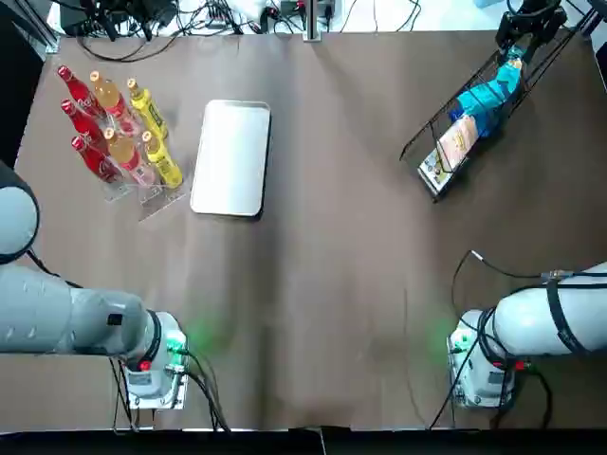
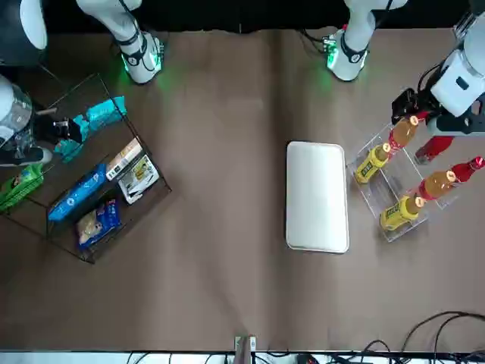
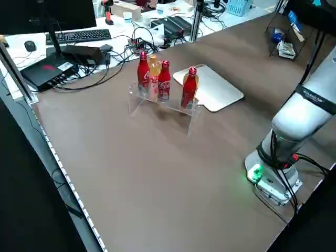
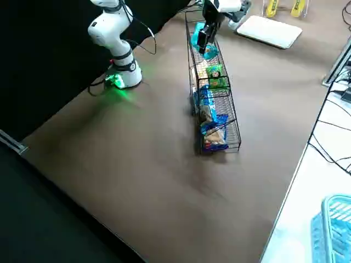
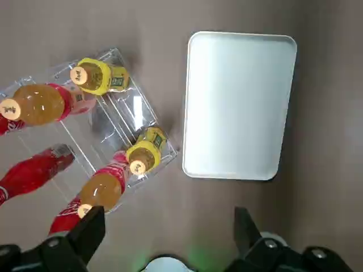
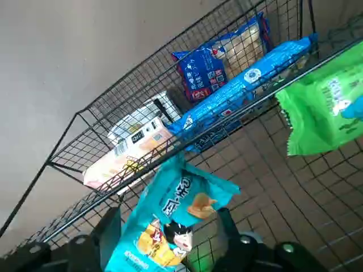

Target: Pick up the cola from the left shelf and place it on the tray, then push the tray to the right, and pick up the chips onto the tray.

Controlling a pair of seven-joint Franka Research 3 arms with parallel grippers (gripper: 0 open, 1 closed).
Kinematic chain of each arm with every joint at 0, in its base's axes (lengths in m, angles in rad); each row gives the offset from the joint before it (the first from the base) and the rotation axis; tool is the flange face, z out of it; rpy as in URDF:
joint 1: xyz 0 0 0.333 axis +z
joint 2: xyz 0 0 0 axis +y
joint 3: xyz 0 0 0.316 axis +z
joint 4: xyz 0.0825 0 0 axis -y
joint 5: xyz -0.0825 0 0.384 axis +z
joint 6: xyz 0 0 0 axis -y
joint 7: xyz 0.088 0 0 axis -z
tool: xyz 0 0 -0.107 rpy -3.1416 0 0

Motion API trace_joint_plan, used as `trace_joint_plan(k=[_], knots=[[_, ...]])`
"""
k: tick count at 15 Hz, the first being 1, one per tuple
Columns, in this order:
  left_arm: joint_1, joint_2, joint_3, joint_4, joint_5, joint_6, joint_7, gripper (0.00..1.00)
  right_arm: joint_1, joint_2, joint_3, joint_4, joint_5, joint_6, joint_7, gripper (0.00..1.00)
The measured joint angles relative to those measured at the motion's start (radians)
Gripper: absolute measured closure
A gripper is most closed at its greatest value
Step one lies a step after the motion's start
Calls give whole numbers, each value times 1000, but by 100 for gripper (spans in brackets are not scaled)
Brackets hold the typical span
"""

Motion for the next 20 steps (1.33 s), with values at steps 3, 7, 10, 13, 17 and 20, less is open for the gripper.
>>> trace_joint_plan(k=[3, 7, 10, 13, 17, 20], knots=[[0, 0, 7, 0, 0, 0, 5, 0, 0, 0, 1, 19, 1, 1, 0, 14], [-3, 6, 69, -11, 2, -1, 7, 0, 0, 0, 3, 74, 22, 7, -5, 0], [-2, 19, 169, -47, 2, 0, 68, 0, 0, -2, 2, 111, 40, 5, -72, 0], [1, 27, 245, -116, 2, 57, 217, 0, 0, -4, 2, 119, 43, 4, -102, 0], [4, 27, 339, -197, 2, 163, 404, 0, -4, -3, -3, 111, 41, -14, -103, 1], [9, 27, 403, -238, 2, 228, 530, 0, -16, -2, -12, 84, 41, -16, -103, 2]])
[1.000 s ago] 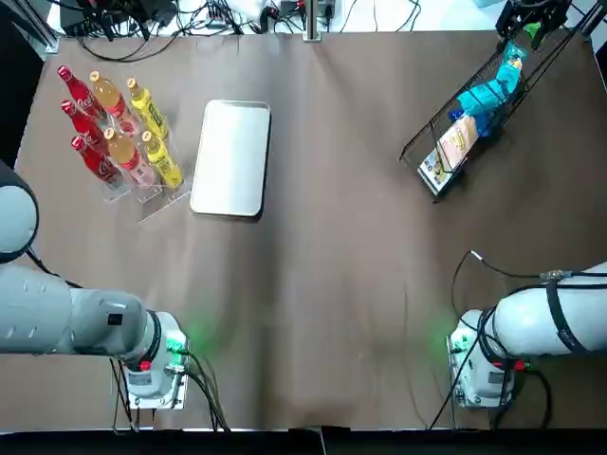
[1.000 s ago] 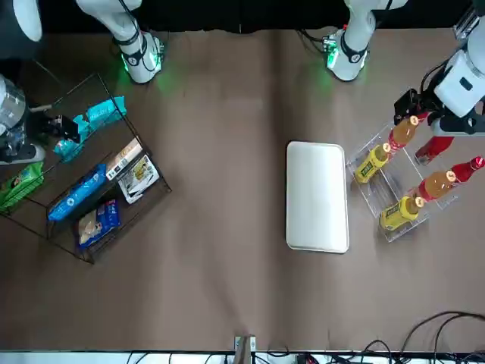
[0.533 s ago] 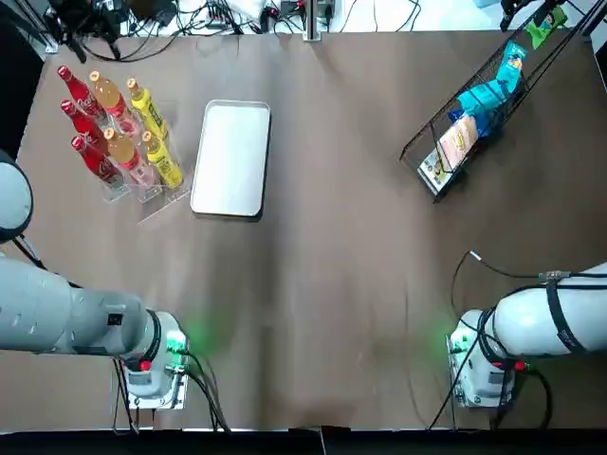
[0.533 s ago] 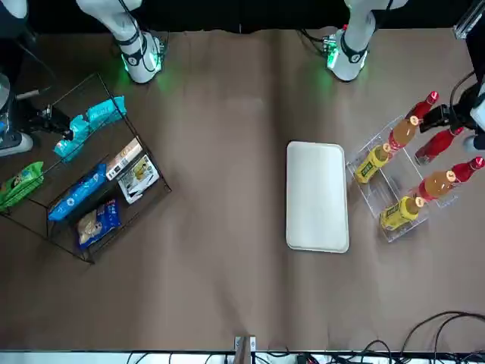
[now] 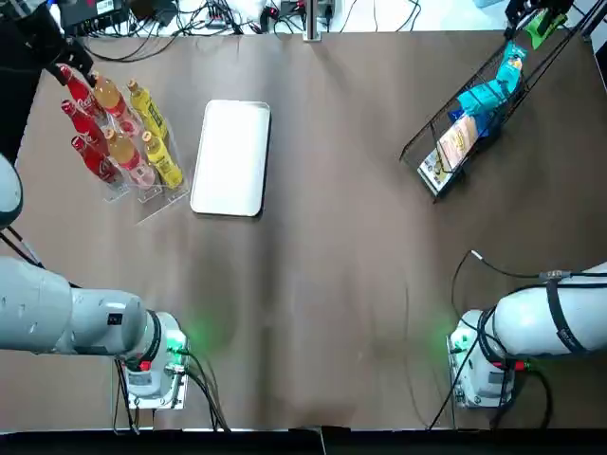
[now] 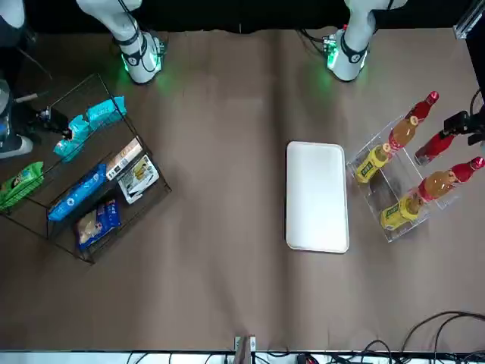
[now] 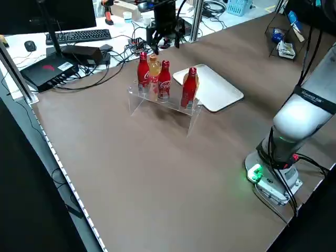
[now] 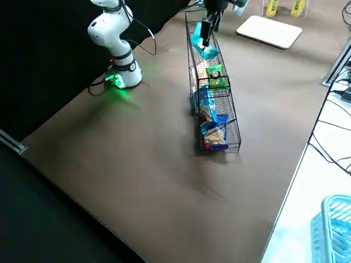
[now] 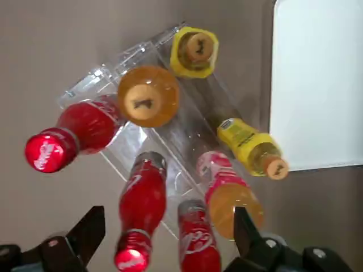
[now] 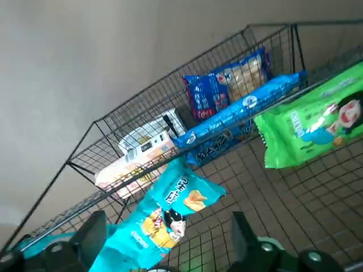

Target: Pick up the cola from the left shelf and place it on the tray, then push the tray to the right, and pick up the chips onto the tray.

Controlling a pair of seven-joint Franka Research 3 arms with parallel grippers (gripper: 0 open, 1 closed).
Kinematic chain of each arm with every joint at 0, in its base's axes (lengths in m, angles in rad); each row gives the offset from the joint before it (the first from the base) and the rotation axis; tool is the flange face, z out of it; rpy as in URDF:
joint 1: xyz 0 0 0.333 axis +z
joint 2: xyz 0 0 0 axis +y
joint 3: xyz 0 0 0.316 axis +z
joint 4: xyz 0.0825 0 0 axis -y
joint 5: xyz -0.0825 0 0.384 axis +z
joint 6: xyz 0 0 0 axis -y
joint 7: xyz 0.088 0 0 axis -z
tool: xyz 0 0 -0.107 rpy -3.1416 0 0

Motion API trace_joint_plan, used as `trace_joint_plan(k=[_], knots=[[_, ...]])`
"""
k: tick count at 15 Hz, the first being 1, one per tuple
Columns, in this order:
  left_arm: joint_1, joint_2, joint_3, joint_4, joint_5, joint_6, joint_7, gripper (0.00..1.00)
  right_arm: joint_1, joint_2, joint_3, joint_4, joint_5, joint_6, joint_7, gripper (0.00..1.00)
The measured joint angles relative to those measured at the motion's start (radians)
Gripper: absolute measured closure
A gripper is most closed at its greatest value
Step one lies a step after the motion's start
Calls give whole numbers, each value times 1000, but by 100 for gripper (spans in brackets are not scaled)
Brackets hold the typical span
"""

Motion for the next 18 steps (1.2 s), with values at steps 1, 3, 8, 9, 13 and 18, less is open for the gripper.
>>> trace_joint_plan(k=[1, 3, 8, 9, 13, 18], knots=[[4, -1, 12, -14, 0, 15, 23, 0, -1, 1, -1, -15, 0, 0, 0, 4], [16, -10, 18, -54, 0, 46, 43, 0, -1, 5, -1, -43, 0, 0, 1, 5], [23, -80, 45, -162, 0, 97, 50, 2, -1, 8, -1, -81, 0, 2, 24, 10], [23, -85, 50, -165, 0, 97, 51, 3, -1, 9, 0, -84, 0, 2, 24, 10], [23, -89, 59, -170, 36, 97, 55, 24, -1, 9, 1, -89, 0, 0, 26, 24], [23, -89, 71, -176, 45, 99, 55, 44, -1, 9, 2, -97, -1, 1, 27, 39]])
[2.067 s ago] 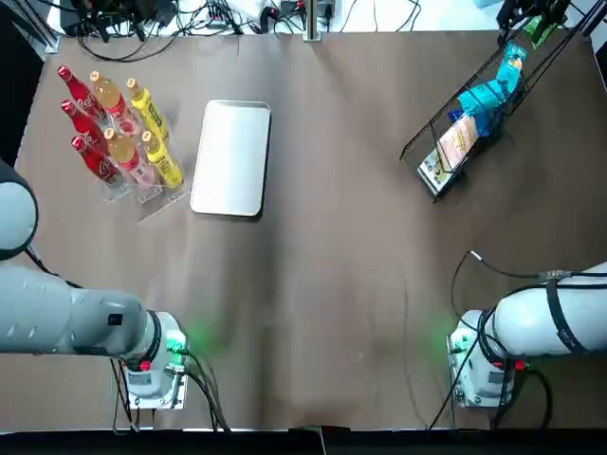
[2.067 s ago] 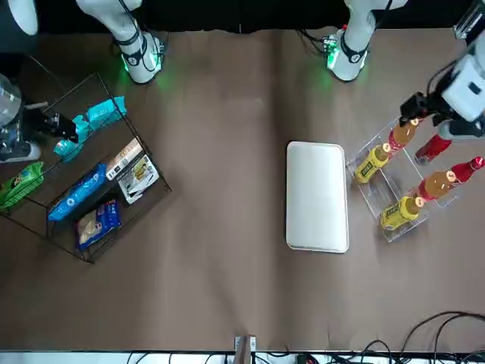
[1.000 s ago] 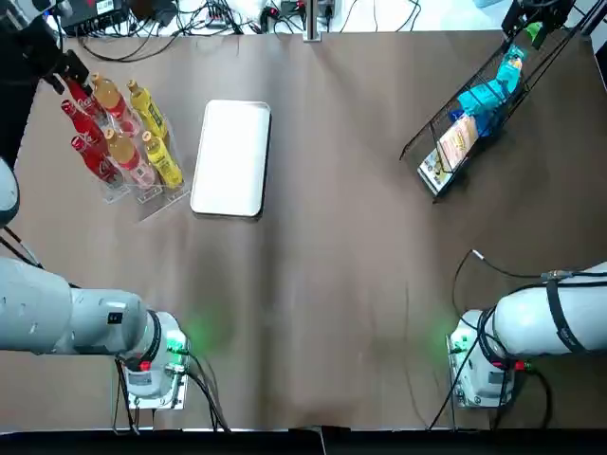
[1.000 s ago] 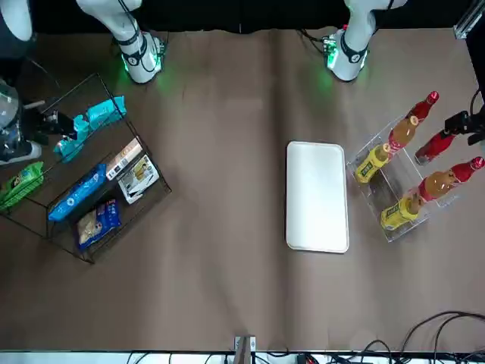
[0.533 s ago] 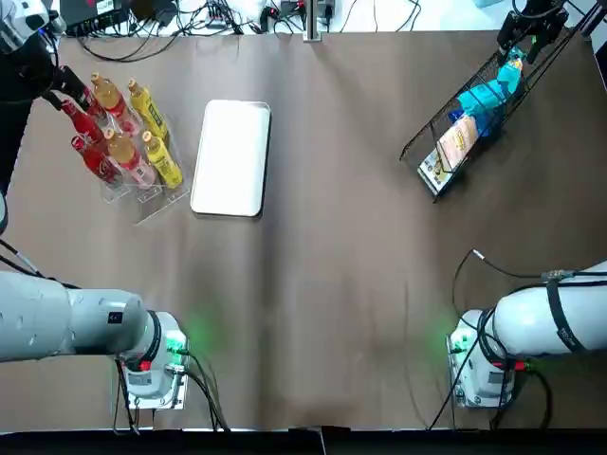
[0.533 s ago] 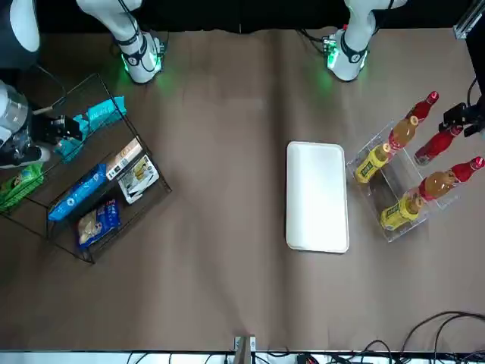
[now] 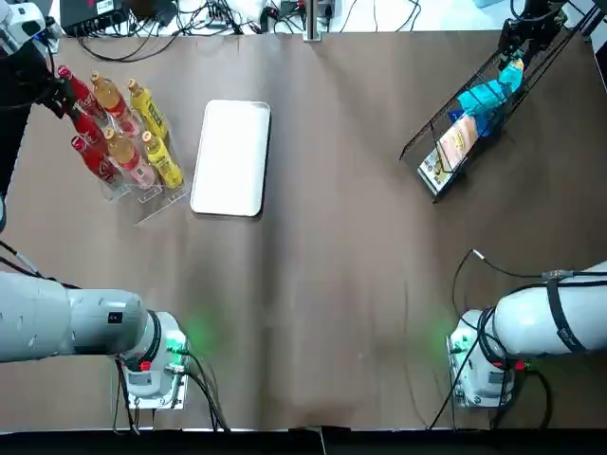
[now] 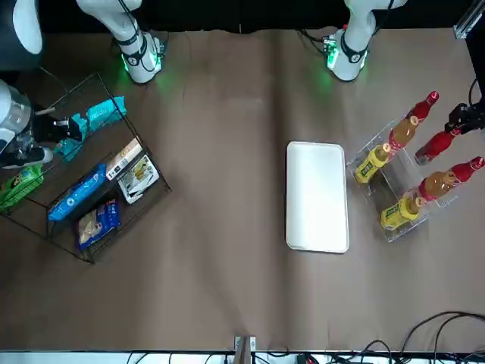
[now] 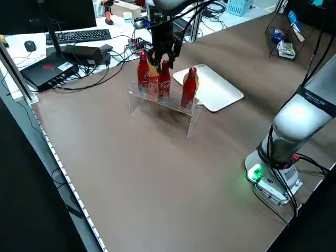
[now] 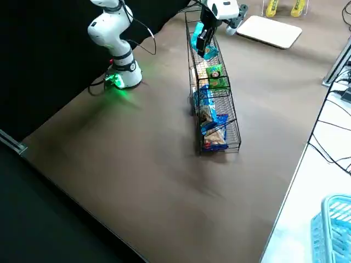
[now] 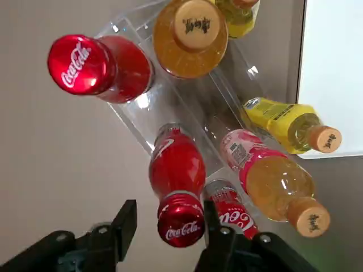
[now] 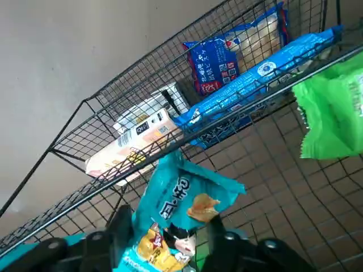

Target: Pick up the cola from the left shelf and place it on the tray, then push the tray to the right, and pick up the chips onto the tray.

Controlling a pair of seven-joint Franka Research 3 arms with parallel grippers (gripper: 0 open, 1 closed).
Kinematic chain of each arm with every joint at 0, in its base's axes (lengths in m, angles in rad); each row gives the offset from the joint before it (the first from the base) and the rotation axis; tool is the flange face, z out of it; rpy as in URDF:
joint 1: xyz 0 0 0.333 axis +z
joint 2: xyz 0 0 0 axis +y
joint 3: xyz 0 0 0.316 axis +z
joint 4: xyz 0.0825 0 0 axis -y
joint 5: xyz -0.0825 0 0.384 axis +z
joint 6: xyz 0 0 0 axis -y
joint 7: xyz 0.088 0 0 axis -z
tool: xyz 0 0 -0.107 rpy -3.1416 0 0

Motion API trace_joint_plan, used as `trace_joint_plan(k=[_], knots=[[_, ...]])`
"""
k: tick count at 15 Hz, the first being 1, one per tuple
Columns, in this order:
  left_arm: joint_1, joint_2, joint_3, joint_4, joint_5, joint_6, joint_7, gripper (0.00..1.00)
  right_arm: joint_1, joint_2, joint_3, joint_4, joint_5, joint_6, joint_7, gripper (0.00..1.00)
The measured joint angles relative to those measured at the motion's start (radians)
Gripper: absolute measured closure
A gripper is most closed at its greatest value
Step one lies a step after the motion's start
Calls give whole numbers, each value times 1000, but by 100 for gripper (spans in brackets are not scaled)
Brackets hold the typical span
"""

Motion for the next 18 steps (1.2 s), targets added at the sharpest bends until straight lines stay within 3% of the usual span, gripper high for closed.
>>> trace_joint_plan(k=[3, 5, 7, 11, 14, 18], knots=[[0, 0, 1, 0, 0, 0, 0, 59, 0, 0, 0, 2, -1, 0, 7, 68], [0, 0, 1, 0, 0, 0, 0, 63, 0, -1, 0, 3, -1, 0, 15, 71], [0, -1, 1, 0, 1, 2, 0, 66, 0, -5, -1, 6, -2, -3, 27, 81], [-1, -1, 1, 0, 3, 4, 0, 68, -1, -6, -2, 42, -5, -47, 38, 84], [-8, -17, 0, 5, 3, -6, -2, 68, -1, -9, -1, 136, -5, -128, 39, 84], [-14, -38, -2, 74, 3, -97, -7, 68, 0, -14, 4, 192, -3, -155, 39, 84]])
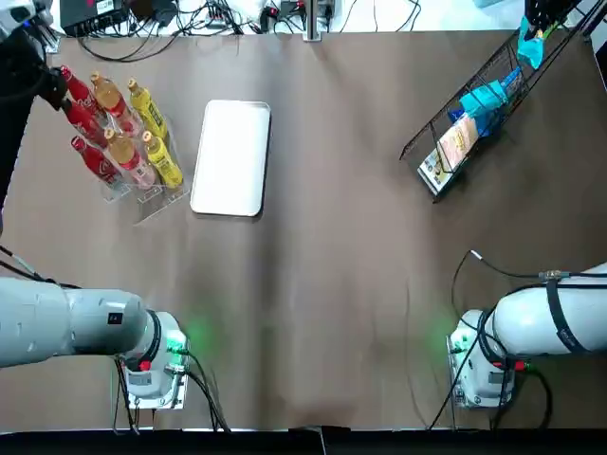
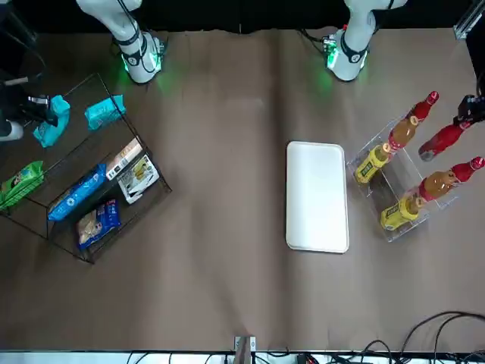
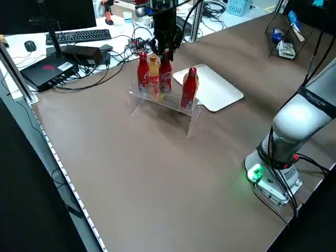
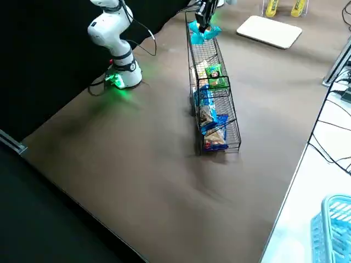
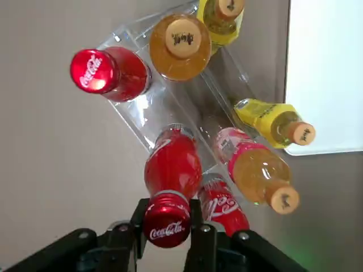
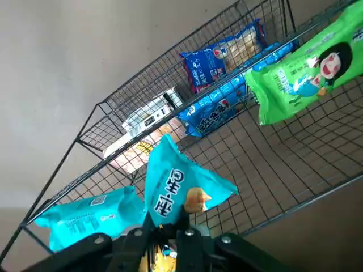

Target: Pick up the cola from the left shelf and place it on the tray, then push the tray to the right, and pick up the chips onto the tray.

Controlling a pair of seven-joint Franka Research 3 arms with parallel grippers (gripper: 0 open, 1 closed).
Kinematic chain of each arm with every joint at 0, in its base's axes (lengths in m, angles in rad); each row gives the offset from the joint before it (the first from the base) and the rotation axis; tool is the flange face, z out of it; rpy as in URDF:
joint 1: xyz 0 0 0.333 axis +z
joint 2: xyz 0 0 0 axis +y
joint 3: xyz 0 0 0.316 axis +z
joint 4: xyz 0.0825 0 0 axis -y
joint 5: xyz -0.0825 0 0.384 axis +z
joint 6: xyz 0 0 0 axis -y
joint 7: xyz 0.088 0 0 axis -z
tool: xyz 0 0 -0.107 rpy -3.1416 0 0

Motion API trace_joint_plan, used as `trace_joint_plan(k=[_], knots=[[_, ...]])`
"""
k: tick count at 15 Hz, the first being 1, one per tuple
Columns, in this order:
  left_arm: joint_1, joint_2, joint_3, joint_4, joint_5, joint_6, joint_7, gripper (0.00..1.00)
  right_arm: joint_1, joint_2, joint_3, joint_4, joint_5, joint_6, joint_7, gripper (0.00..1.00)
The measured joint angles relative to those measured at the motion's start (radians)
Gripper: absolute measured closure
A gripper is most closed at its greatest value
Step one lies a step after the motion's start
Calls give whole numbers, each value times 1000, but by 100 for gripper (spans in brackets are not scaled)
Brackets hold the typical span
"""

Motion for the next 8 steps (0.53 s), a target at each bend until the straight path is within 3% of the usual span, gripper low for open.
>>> trace_joint_plan(k=[4, 8], knots=[[-38, -4, -2, 80, 0, -66, -64, 68, 8, 0, 7, 7, 3, -1, 36, 85], [-124, 26, -20, 158, 0, -126, -261, 68, 38, 0, 11, 7, 10, -1, 80, 85]])
